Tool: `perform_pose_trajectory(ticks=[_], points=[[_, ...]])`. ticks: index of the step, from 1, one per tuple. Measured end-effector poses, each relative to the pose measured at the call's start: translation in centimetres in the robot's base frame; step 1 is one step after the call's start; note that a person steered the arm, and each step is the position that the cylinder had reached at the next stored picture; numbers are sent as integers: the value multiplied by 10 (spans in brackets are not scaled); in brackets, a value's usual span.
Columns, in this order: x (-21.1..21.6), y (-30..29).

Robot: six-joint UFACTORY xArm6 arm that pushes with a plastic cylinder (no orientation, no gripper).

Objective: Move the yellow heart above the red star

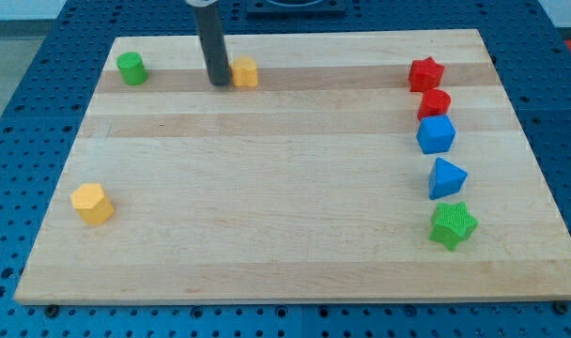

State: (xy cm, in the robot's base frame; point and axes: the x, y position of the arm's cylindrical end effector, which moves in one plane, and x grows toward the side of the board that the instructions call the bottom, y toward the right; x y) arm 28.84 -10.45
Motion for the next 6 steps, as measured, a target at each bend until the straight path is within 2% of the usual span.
perform_pose_trajectory(ticks=[1, 2, 3, 4, 5, 6], points=[[7, 100], [14, 112], [14, 72], [-6, 85], [-18, 112], [-18, 189]])
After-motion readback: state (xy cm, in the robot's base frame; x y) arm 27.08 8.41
